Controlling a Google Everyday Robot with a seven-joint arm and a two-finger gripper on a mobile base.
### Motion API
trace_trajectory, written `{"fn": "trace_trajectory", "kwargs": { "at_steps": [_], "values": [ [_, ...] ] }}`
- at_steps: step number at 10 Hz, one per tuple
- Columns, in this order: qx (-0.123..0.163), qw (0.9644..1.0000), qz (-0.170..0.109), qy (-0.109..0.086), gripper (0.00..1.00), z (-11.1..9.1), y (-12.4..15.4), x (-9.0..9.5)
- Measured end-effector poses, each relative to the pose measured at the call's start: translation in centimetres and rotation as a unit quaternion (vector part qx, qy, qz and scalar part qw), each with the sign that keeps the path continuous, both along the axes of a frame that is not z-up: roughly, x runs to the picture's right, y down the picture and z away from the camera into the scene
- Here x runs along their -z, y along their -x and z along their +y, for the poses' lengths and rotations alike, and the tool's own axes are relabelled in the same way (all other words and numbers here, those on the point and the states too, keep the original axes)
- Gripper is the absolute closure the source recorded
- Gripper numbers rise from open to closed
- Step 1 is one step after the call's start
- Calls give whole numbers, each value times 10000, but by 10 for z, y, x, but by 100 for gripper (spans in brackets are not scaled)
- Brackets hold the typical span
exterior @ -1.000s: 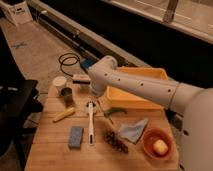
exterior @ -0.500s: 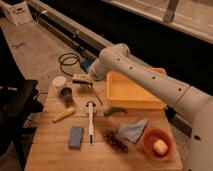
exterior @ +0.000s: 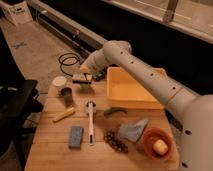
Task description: Place fork in metal cup
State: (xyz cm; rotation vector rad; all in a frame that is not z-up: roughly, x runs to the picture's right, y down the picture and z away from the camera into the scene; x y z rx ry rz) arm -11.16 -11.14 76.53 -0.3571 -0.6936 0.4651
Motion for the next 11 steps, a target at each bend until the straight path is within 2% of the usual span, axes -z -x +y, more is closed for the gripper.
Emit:
{"fn": "trace_trajectory", "kwargs": {
  "at_steps": [2, 3, 5, 6, 8, 10, 11],
  "values": [
    [-27, 10000, 13, -67, 100, -1, 0, 0],
    [-102, 9997, -18, -225, 100, -5, 2, 0],
    [-169, 9986, -199, -451, 100, -13, 23, 0],
    [-236, 9974, -385, -558, 100, -16, 45, 0],
    [-460, 9933, -789, -707, 100, -21, 71, 1],
    [-753, 9838, -1394, -840, 100, -26, 94, 5],
    [-811, 9807, -1553, -866, 100, -26, 100, 6]
  ]
}}
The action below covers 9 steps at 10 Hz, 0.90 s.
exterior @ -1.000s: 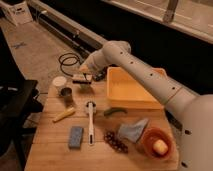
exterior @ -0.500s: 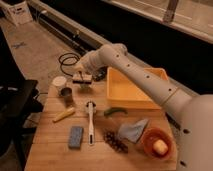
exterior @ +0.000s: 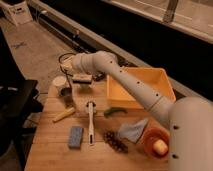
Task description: Place fork in metal cup
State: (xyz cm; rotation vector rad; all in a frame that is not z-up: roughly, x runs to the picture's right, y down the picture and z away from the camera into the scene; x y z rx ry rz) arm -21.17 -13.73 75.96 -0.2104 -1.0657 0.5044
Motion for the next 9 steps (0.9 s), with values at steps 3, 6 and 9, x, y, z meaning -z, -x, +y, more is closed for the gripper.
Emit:
{"fn": "trace_trajectory", "kwargs": {
  "at_steps": [3, 6, 9],
  "values": [
    [-114, 9991, -408, -51, 100, 4, 15, -3],
    [-131, 9989, -448, 109, 100, 16, 18, -19],
    [-165, 9986, -364, 350, 98, 31, 16, -38]
  ]
}}
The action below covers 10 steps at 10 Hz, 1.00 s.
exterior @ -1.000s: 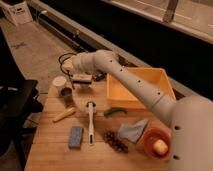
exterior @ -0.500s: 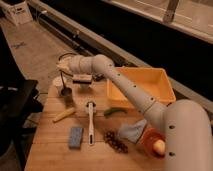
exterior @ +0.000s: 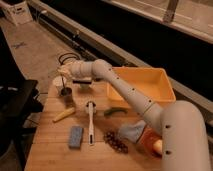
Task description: Place fork in metal cup
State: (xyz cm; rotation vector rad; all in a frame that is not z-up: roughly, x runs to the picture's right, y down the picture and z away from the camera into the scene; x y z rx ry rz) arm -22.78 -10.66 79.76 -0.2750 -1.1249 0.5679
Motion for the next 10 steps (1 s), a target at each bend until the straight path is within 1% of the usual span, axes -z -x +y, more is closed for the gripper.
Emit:
{"fn": "trace_trajectory", "kwargs": {
  "at_steps": [1, 3, 5, 7, 8, 9, 10],
  "values": [
    [1, 10000, 28, 66, 93, 5, -1, -6],
    [1, 9995, 133, 298, 69, 17, -3, -22],
    [22, 9988, 187, 456, 53, 27, -3, -32],
    [40, 9977, 257, 630, 33, 34, -5, -41],
    [49, 9972, 279, 687, 31, 36, -5, -44],
    [58, 9967, 303, 751, 30, 39, -6, -47],
    [64, 9965, 307, 771, 30, 40, -6, -48]
  ]
}}
